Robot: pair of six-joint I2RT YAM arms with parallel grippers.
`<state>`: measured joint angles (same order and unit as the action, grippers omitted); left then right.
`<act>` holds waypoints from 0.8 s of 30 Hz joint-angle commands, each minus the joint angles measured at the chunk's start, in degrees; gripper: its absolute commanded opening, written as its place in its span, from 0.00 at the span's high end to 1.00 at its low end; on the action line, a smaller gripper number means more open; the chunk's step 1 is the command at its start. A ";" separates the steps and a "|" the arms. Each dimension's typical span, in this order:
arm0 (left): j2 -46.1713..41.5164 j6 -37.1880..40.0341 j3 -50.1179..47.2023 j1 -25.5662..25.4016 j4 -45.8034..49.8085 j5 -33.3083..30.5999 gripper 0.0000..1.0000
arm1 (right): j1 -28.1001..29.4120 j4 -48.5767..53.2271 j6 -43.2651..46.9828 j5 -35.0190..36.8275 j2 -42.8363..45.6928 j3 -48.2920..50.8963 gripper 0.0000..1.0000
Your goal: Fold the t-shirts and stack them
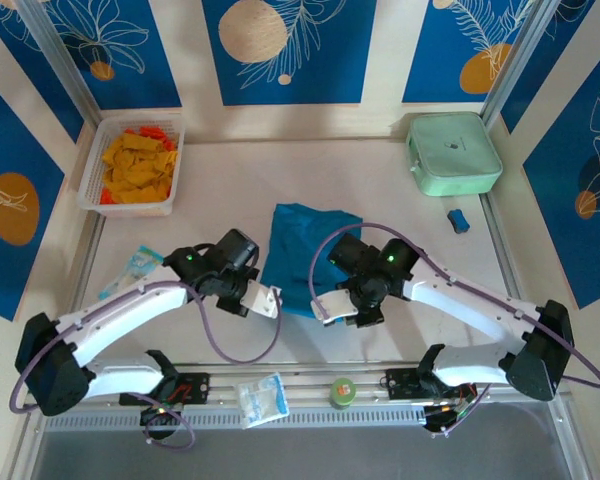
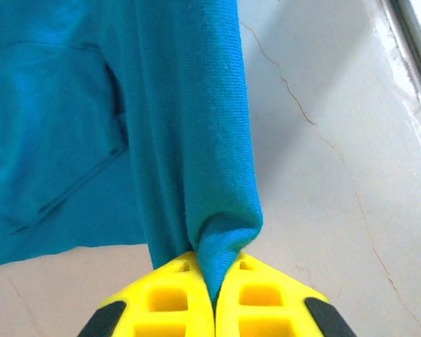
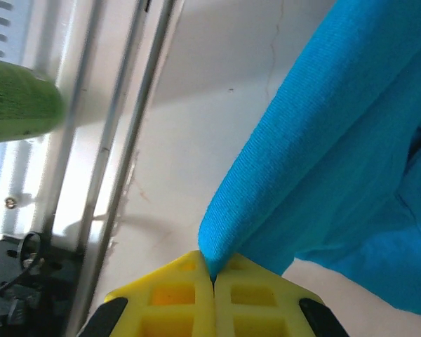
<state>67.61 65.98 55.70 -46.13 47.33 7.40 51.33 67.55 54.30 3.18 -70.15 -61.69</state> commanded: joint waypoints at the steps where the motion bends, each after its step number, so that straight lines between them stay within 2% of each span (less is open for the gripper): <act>1: -2.78 -0.32 4.07 0.08 6.63 -3.15 1.00 | -0.15 8.91 -2.10 -1.71 1.16 -1.89 1.00; 5: -1.96 0.64 8.77 0.07 5.76 -3.71 1.00 | -2.84 8.68 -0.45 -1.51 0.94 -4.23 1.00; 11: 5.42 2.77 14.48 1.48 5.49 -3.05 1.00 | -10.52 7.35 4.50 -4.23 -2.43 -7.56 1.00; 17: 15.47 4.77 20.59 6.72 6.38 -0.62 1.00 | -18.72 5.01 9.77 -9.70 -10.20 -10.62 1.00; 24: 25.20 6.93 28.75 11.78 5.14 0.92 1.00 | -25.61 5.04 13.42 -13.91 -22.48 -18.13 1.00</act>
<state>90.61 70.91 80.77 -36.05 51.75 6.81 27.55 70.74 64.82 -6.76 -89.49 -77.14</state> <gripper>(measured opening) 0.071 0.048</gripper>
